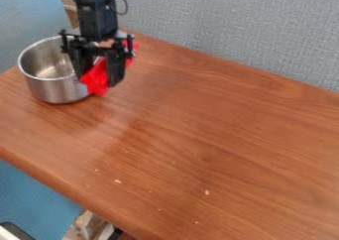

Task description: Put the red object in the metal pot

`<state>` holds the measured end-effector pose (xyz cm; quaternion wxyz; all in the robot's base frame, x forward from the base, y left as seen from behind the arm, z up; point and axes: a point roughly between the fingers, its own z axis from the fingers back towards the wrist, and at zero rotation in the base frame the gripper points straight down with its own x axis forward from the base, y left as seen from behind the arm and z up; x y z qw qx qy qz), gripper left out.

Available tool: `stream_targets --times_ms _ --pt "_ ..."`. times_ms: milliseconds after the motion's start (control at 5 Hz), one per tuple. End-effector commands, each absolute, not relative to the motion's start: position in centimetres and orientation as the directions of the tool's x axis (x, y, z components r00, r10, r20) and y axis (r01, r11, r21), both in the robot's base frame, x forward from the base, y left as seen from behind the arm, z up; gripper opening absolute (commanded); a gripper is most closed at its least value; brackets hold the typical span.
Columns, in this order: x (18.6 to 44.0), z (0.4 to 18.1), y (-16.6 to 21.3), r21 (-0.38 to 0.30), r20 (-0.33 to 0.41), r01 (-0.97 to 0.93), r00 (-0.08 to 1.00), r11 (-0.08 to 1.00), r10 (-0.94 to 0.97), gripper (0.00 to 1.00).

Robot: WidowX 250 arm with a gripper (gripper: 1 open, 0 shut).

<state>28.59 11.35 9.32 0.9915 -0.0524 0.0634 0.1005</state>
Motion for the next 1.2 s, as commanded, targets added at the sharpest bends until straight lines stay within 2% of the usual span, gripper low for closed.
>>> stream_targets --times_ms 0,800,1000 --pt "29.3 13.0 13.7 -0.078 -0.026 -0.27 0.963 0.96 0.269 0.0" --pt "28.7 12.8 16.0 -0.085 -0.03 -0.315 0.949 0.945 0.314 0.0" --pt "28.7 12.7 16.0 -0.084 -0.033 -0.316 0.949 0.945 0.314 1.0"
